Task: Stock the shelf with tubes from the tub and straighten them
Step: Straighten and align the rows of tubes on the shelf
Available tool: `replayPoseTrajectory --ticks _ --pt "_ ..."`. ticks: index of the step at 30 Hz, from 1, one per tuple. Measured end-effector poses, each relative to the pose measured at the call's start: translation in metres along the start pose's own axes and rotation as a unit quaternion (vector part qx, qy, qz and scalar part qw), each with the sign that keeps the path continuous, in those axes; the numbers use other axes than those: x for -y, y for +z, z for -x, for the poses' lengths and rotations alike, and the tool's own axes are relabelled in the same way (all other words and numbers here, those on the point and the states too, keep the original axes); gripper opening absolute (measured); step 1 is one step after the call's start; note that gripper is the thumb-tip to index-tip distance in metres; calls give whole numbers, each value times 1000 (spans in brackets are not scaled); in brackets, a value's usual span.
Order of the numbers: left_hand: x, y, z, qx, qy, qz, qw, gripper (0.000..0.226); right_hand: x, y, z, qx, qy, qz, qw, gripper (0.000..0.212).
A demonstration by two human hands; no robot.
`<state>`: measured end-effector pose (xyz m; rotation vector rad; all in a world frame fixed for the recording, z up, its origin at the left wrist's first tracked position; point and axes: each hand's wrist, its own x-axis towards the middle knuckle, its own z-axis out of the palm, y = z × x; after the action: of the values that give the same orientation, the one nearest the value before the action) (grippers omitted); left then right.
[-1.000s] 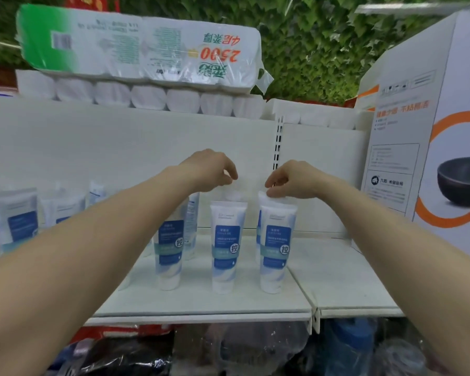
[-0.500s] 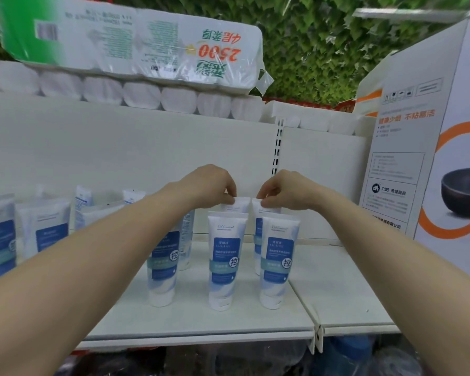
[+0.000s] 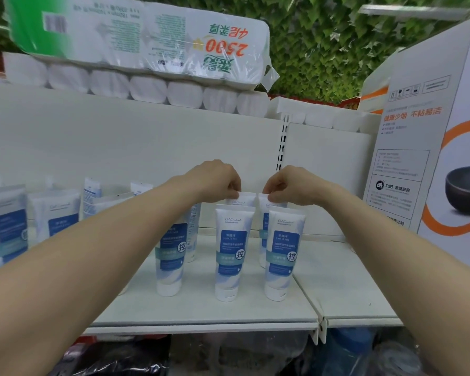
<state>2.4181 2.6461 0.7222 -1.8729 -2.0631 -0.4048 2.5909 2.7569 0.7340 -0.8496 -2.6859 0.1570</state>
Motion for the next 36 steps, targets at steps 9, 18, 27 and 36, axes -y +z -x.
replayPoseTrajectory --ticks 9,18,27,36 --pt "0 2 3 4 -8 5 1000 23 0 1 -2 8 4 23 1000 17" --pt "5 -12 13 -19 -13 23 999 22 8 -7 -1 5 -7 11 1000 17" --pt "32 -24 43 -47 2 33 998 22 53 -2 2 -57 -4 21 998 18" --pt "57 -49 65 -68 25 17 997 24 105 -2 17 -92 20 54 994 17"
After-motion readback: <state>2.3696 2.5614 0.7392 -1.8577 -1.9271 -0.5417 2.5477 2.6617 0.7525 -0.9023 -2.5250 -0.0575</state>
